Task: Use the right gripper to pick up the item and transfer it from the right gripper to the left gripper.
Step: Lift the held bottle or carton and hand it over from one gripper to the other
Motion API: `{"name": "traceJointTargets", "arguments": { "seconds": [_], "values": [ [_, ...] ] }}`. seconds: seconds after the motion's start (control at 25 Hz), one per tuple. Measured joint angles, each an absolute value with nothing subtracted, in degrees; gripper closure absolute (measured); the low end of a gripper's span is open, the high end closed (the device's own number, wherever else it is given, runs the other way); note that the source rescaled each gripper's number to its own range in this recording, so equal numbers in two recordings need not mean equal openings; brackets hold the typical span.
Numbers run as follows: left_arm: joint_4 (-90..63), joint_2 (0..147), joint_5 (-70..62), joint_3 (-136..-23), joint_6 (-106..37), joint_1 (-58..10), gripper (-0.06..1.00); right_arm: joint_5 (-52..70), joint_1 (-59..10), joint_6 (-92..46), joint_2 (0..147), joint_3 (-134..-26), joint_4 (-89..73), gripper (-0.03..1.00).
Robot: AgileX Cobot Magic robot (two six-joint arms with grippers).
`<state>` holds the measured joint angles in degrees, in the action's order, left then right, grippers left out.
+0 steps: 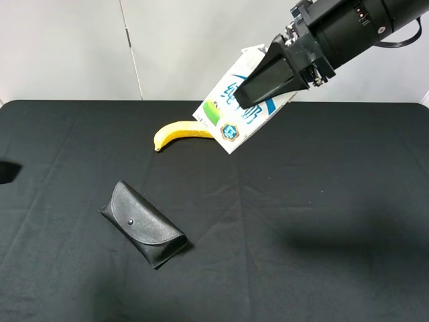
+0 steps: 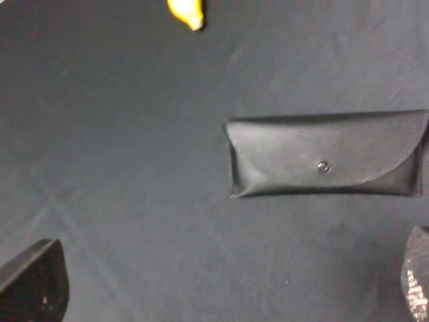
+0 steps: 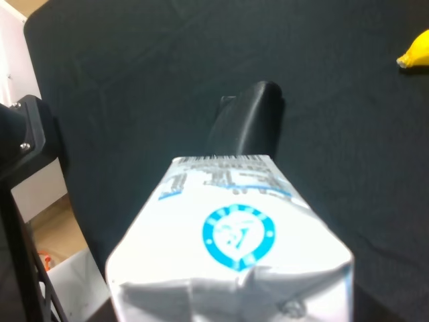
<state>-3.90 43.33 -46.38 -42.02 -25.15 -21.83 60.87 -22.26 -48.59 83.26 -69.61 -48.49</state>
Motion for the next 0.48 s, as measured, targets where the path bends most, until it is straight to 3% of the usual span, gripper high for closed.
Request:
{"name": "traceJointTargets", "arguments": {
  "seconds": [0.48],
  "values": [
    [-3.9,58.3,-39.2,-48.2,-25.7,-30.1,-0.06,60.3,-22.3,-48.3,83.3,-69.6,-48.6,0.92]
  ]
}}
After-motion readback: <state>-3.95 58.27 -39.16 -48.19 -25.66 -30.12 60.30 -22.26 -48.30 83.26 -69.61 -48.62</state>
